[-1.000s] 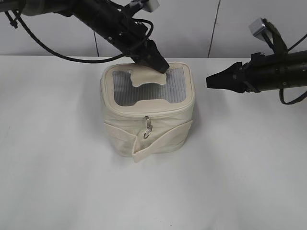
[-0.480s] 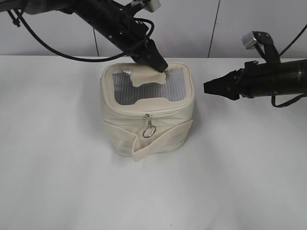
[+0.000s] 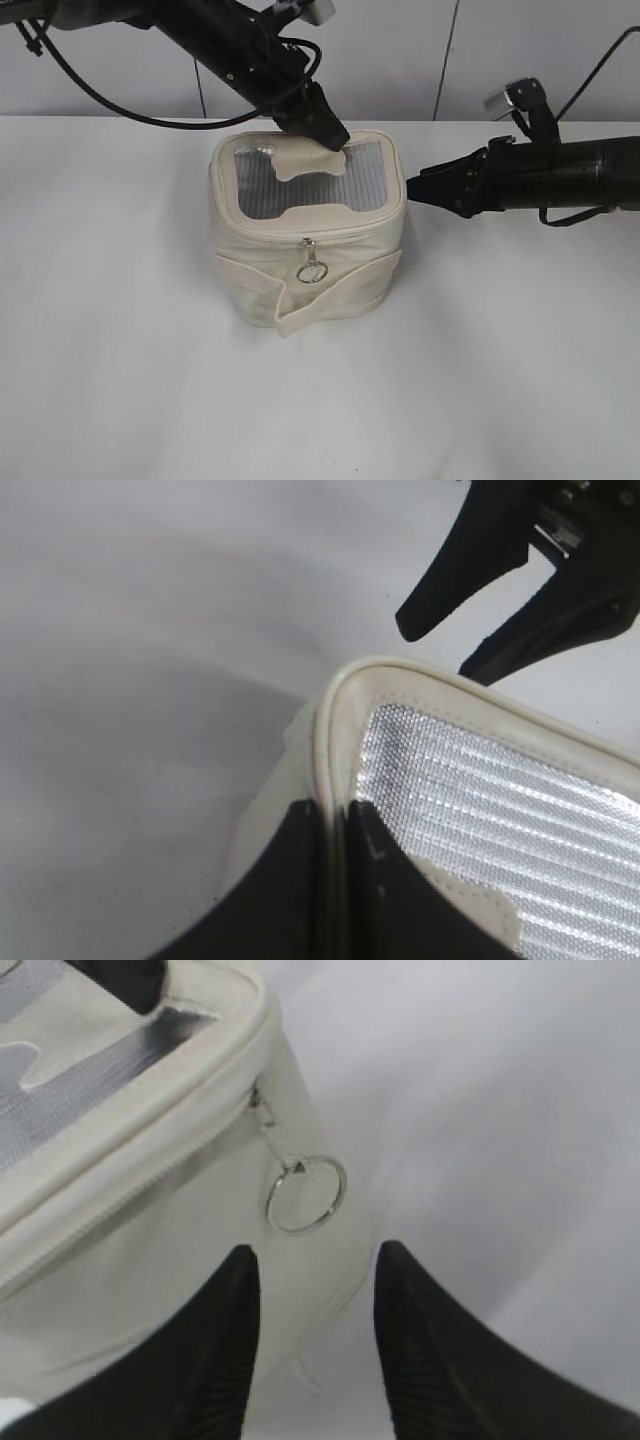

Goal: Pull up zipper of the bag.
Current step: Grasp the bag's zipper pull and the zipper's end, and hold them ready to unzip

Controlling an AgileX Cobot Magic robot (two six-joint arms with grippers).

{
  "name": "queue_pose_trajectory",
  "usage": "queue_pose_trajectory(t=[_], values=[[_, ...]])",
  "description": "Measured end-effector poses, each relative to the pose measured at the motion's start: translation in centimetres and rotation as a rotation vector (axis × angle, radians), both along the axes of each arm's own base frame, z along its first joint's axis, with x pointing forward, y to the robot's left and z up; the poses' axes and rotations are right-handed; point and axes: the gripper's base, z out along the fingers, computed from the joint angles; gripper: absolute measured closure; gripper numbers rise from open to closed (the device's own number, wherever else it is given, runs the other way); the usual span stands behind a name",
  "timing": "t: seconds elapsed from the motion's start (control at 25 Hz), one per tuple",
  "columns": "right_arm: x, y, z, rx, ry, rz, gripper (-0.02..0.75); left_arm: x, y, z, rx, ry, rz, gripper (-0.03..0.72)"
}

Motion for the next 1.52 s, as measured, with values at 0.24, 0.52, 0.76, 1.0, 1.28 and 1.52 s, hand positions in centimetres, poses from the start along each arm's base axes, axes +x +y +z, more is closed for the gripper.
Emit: queue_pose_trajectory(t=[0.24, 0.52, 0.76, 1.0, 1.28, 1.52], values=[[0.4, 2.8, -0.6, -0.053, -0.017, 0.048, 0.421, 0.0, 0.0, 0.0, 0.0, 0.0, 0.0, 0.643], [0.3, 4.4, -0.9, -0.122, -0.016, 0.01, 0.421, 0.1, 0.2, 0.0, 0.009, -0.005, 0.001, 0.645], [1.5, 4.8, -0.7, -0.138, -0.059, 0.012, 0.421, 0.1, 0.2, 0.0, 0.009, -0.006, 0.003, 0.646], [3.0, 5.3, 0.1, -0.128, -0.094, 0.002, 0.67, 0.1, 0.2, 0.0, 0.007, -0.005, 0.003, 0.646], [1.7, 4.9, 0.4, -0.174, 0.052, 0.015, 0.729, 0.2, 0.2, 0.0, 0.006, -0.003, 0.013, 0.646], [-1.2, 2.8, 1.8, -0.193, 0.104, -0.037, 0.729, 0.1, 0.0, 0.0, 0.003, 0.013, 0.031, 0.648]])
